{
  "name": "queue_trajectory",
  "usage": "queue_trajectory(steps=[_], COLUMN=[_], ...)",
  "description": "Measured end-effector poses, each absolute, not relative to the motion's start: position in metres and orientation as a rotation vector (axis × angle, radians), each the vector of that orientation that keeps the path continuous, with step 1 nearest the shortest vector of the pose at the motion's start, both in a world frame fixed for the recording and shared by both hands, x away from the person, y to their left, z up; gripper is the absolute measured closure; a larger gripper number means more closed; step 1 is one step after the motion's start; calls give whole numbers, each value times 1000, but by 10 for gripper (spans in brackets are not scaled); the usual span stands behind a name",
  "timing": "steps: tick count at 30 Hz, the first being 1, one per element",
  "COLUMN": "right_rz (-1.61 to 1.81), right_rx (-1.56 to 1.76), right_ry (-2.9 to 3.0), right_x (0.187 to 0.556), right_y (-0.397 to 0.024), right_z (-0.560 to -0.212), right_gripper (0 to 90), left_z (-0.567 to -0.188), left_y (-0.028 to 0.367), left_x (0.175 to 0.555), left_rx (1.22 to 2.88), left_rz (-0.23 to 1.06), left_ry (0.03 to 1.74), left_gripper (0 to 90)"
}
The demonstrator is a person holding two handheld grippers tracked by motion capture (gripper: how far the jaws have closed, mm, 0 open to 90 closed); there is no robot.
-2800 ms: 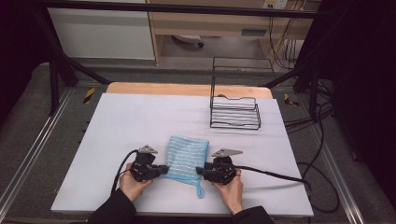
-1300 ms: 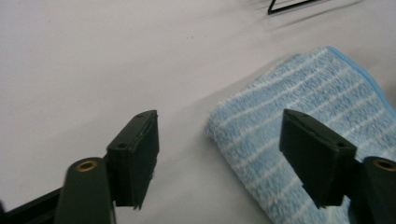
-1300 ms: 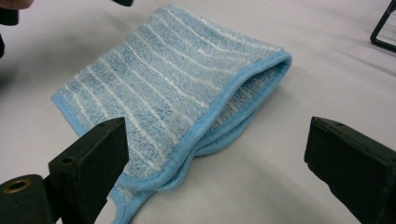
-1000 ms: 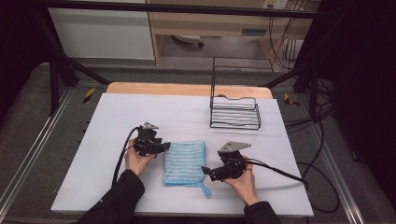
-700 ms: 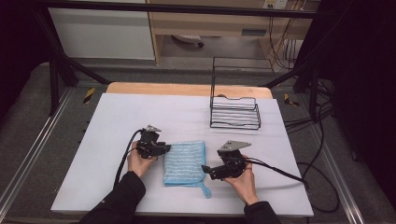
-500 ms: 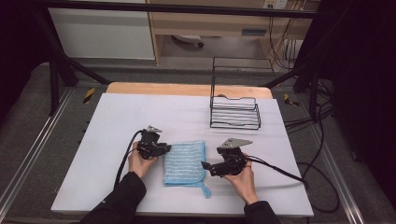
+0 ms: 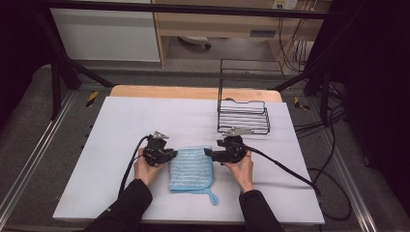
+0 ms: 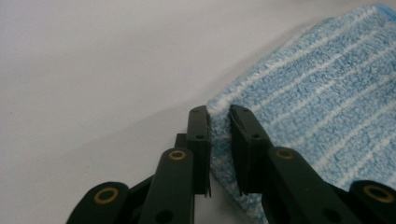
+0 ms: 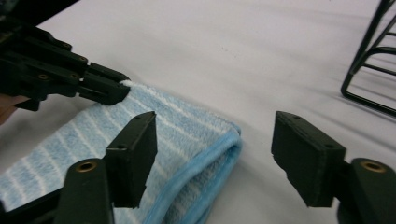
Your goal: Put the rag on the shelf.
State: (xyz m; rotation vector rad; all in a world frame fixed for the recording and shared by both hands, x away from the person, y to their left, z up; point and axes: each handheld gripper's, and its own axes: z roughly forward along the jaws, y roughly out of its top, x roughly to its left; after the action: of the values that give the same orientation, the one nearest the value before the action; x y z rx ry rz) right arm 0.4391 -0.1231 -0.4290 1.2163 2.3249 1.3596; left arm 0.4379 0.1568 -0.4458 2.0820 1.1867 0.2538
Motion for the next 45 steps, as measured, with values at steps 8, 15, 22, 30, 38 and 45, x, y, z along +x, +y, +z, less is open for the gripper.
queue_trajectory(steps=[8,15,22,30,38,45], right_rz=[1252,1253,1282,1297,1319,1370], right_rx=[1240,1268,1315,1354,1371,1338], right_ry=[2397,2449,2488,2513,2493,2455], right_x=[452,452,452,456,454,446], right_y=[-113,-111,-110,-111,-113,-116], right_z=[-450,-455,-454,-453,-447,-436], right_gripper=[458,564,693,778,798,800], left_z=[-446,-447,-446,-446,-442,-430], left_y=[157,157,158,159,162,165], left_x=[438,438,438,439,437,430], left_rx=[2083,2083,2082,2061,2027,1996], left_rz=[260,259,253,226,220,232], left_ry=[1176,1170,1171,1193,1181,1148], left_gripper=[774,774,774,811,826,825])
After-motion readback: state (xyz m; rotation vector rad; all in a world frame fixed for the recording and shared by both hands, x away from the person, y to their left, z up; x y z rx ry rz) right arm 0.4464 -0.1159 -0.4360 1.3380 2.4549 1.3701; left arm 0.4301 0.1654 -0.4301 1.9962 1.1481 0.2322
